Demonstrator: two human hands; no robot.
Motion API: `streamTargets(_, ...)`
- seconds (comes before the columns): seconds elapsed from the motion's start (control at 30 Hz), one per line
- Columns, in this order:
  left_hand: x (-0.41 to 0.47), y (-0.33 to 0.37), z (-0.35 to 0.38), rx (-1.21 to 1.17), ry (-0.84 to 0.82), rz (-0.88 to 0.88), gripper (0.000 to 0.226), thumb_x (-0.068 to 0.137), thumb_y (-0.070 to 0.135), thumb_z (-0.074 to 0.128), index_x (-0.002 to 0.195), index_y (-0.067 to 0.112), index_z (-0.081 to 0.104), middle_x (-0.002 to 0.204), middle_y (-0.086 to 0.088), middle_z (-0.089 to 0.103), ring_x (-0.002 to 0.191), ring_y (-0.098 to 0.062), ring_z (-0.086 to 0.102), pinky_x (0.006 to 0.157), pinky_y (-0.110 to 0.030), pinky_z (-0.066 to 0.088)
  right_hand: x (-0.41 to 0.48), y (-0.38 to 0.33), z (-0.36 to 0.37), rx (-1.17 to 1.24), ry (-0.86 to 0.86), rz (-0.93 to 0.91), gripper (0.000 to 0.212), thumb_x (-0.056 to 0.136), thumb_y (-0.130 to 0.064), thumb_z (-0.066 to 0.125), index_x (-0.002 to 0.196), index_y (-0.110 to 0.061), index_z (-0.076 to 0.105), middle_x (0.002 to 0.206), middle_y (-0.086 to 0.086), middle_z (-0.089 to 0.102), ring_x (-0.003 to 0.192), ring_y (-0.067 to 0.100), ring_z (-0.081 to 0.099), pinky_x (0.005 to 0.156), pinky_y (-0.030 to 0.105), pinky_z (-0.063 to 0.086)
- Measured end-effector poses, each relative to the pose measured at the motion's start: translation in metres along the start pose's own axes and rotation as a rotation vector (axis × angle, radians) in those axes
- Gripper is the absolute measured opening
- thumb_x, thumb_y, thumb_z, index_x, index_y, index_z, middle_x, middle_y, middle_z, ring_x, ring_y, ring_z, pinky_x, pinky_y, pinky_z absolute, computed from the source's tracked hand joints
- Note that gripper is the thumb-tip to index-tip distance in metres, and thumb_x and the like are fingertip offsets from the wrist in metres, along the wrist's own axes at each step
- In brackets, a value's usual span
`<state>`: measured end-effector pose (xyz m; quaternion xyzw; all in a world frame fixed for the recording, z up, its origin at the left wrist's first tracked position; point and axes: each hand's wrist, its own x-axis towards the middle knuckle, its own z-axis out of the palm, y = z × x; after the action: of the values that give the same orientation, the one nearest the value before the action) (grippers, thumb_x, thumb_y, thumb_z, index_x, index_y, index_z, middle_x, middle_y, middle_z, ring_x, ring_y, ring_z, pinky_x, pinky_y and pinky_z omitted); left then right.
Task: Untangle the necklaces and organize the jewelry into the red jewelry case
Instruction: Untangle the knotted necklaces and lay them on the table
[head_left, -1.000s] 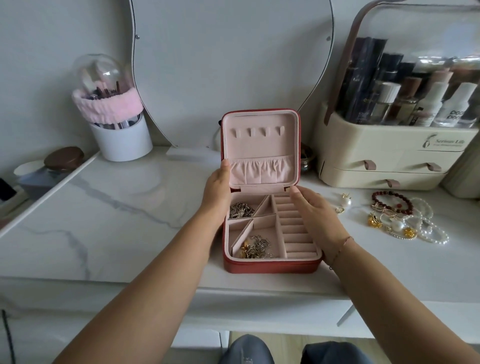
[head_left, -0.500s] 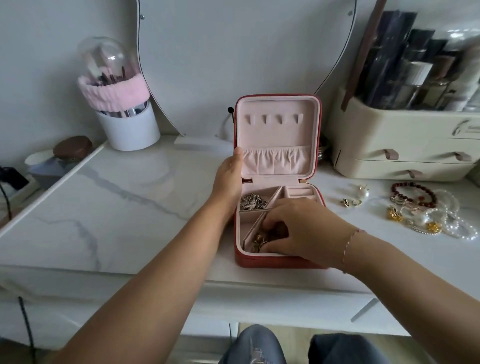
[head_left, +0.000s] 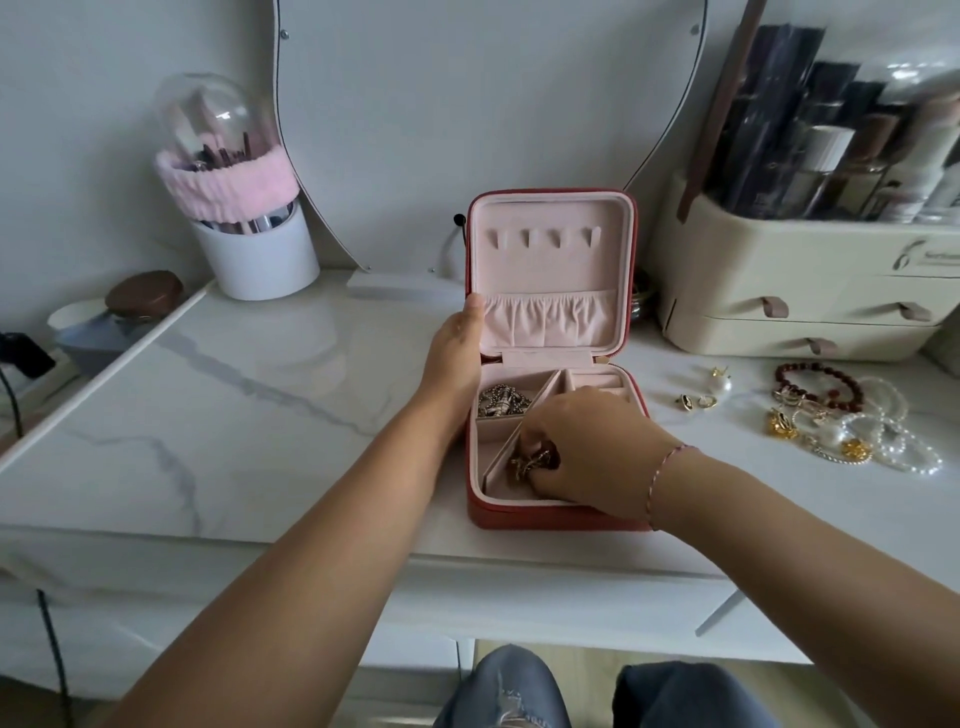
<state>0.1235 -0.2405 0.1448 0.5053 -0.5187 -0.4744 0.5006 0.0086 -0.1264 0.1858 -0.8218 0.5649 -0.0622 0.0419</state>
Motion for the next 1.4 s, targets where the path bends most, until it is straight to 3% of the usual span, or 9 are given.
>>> streamTargets(0.13, -0.001, 0.001, -0.001, -0.004, -0.001, 0.034, 0.042, 0.101, 0.044, 0.036, 0.11, 0.011, 0.061, 0.11, -0.004, 0.061, 0.105, -0.019, 0.057, 0.085, -0.027, 0.043, -0.003, 0.01, -0.005, 0.14, 0.065, -0.022, 0.015, 0.078, -0.028, 0.068, 0.091, -0.022, 0.07, 0.08, -0.007, 0.064, 0.076, 0.011, 0.057, 0.072, 0.022, 0.042)
streamTargets(0.3, -0.001, 0.002, -0.002, 0.007, 0.007, 0.033, 0.052, 0.101, 0.046, 0.033, 0.131, 0.01, 0.057, 0.123, -0.001, 0.06, 0.114, -0.017, 0.056, 0.08, -0.019, 0.044, -0.006, 0.033, -0.026, 0.895, 0.152, 0.139, 0.009, 0.073, -0.009, 0.077, 0.08, -0.008, 0.072, 0.077, 0.013, 0.071, 0.066, 0.024, 0.064, 0.075, 0.039, 0.054)
streamTargets(0.4, 0.002, 0.002, -0.01, -0.093, -0.003, -0.024, 0.052, 0.099, 0.049, 0.039, 0.124, 0.009, 0.061, 0.115, -0.006, 0.067, 0.104, -0.02, 0.064, 0.069, -0.018, 0.051, -0.01, 0.042, -0.048, 1.185, 0.218, 0.188, 0.017, 0.06, -0.021, 0.074, 0.072, -0.01, 0.071, 0.072, 0.011, 0.067, 0.068, 0.02, 0.056, 0.069, 0.026, 0.046)
streamTargets(0.6, 0.029, 0.015, -0.06, -0.236, 0.057, -0.063, 0.036, 0.095, 0.045, 0.051, 0.102, 0.014, 0.068, 0.098, -0.006, 0.073, 0.089, -0.017, 0.07, 0.082, -0.032, 0.055, -0.013, 0.062, -0.087, 1.498, 0.297, 0.129, 0.014, 0.052, -0.021, 0.078, 0.062, -0.015, 0.071, 0.063, 0.0, 0.062, 0.053, 0.006, 0.053, 0.054, 0.017, 0.042)
streamTargets(0.8, 0.057, 0.017, -0.115, -0.217, 0.055, -0.125, 0.039, 0.095, 0.044, 0.051, 0.11, 0.012, 0.066, 0.095, -0.006, 0.074, 0.081, -0.016, 0.071, 0.071, -0.028, 0.055, -0.002, 0.074, -0.082, 1.54, 0.259, 0.128, 0.052, 0.027, -0.035, 0.096, 0.068, -0.013, 0.071, 0.063, -0.001, 0.063, 0.051, 0.007, 0.055, 0.05, 0.016, 0.045)
streamTargets(0.87, 0.061, 0.013, -0.125, -0.189, 0.044, -0.13, 0.04, 0.098, 0.043, 0.046, 0.113, 0.012, 0.065, 0.086, -0.001, 0.075, 0.075, -0.011, 0.072, 0.064, -0.024, 0.054, 0.001, 0.074, -0.076, 1.533, 0.259, 0.144, 0.047, 0.031, -0.033, 0.095, 0.067, -0.014, 0.071, 0.062, -0.001, 0.062, 0.051, 0.007, 0.055, 0.051, 0.017, 0.044)
streamTargets(1.1, 0.066, 0.013, -0.135, -0.01, -0.008, -0.146, 0.043, 0.096, 0.053, 0.043, 0.113, 0.019, 0.064, 0.094, 0.0, 0.074, 0.09, -0.015, 0.07, 0.082, -0.031, 0.053, 0.011, 0.071, -0.042, 1.251, 0.193, 0.353, 0.006, 0.073, -0.007, 0.071, 0.075, -0.008, 0.065, 0.069, 0.006, 0.064, 0.053, 0.006, 0.054, 0.06, 0.02, 0.037)
streamTargets(1.23, 0.055, 0.029, -0.128, 0.328, 0.112, 0.122, 0.025, 0.098, 0.048, 0.043, 0.096, 0.026, 0.054, 0.093, 0.011, 0.053, 0.094, -0.006, 0.055, 0.087, -0.026, 0.039, 0.012, 0.079, -0.012, 1.046, 0.143, 0.432, 0.002, 0.079, -0.008, 0.072, 0.078, -0.007, 0.07, 0.071, 0.007, 0.068, 0.055, 0.005, 0.056, 0.059, 0.022, 0.036)
streamTargets(1.4, -0.004, 0.053, -0.078, 0.322, 0.126, 0.596, 0.038, 0.093, 0.04, 0.05, 0.114, 0.011, 0.062, 0.115, 0.011, 0.055, 0.116, -0.008, 0.051, 0.103, -0.021, 0.036, 0.006, 0.08, 0.003, 0.95, 0.174, 0.417, 0.004, 0.08, -0.012, 0.072, 0.084, -0.009, 0.072, 0.068, 0.002, 0.073, 0.063, 0.013, 0.059, 0.062, 0.021, 0.037)
